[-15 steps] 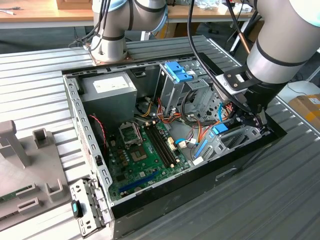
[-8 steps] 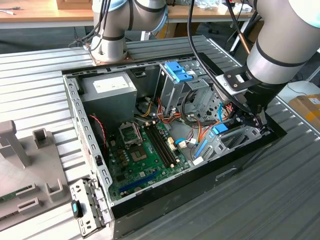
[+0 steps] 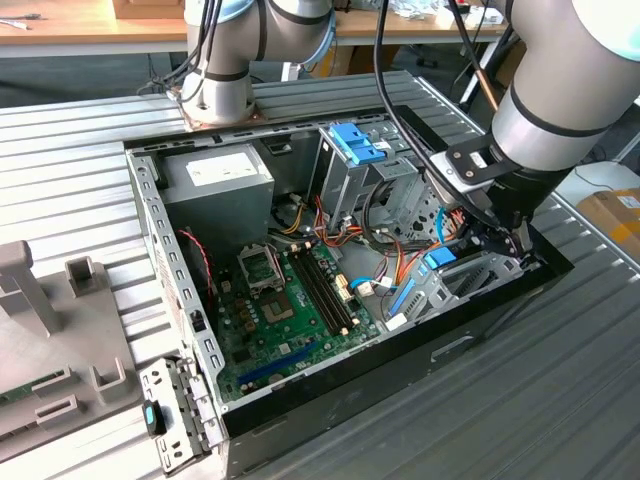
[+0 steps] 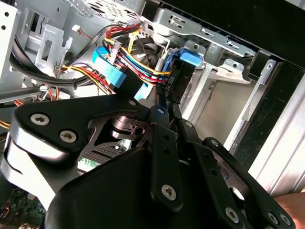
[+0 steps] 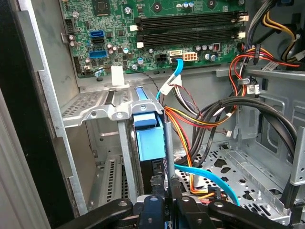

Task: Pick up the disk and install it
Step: 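Insert the first disk wire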

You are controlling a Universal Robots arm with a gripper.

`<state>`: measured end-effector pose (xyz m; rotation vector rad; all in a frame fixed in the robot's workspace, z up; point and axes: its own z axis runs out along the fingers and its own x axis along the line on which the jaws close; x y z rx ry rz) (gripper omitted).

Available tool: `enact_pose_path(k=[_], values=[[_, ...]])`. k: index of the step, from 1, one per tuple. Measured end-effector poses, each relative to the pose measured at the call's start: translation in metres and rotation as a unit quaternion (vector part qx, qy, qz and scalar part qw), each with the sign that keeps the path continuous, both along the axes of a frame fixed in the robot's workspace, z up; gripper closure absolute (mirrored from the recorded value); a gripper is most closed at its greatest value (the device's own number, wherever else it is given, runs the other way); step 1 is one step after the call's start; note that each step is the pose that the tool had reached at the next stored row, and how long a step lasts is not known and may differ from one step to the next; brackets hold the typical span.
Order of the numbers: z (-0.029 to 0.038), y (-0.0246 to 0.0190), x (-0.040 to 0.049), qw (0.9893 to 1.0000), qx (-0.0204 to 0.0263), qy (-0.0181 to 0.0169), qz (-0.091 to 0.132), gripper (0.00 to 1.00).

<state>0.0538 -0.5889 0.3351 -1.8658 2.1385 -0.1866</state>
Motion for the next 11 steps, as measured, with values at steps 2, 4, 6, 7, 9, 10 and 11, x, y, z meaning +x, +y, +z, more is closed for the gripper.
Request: enact_pose_path(k=[2, 4, 6, 7, 9, 10, 11], values=[[-0.0003, 0.0000, 0.0000, 1.0000, -0.0001, 0.0000, 0.000, 0.84], [-0.0005, 0.0000, 0.0000, 1.0000, -0.0001, 0.0000, 0.000, 0.84], [-0.0018, 0.0000, 0.0000, 1.0000, -0.0005, 0.0000, 0.000, 0.84], [-0.0021, 0.0000, 0.0000, 1.0000, -0.0011, 0.0000, 0.000, 0.84], [-0.0032, 0.0000, 0.0001, 1.0000, -0.0033, 0.0000, 0.000, 0.84], [-0.0032, 0.0000, 0.0001, 1.0000, -0.0035, 0.0000, 0.000, 0.84], [-0.0032, 0.0000, 0.0000, 1.0000, -0.0035, 0.0000, 0.000, 0.84]])
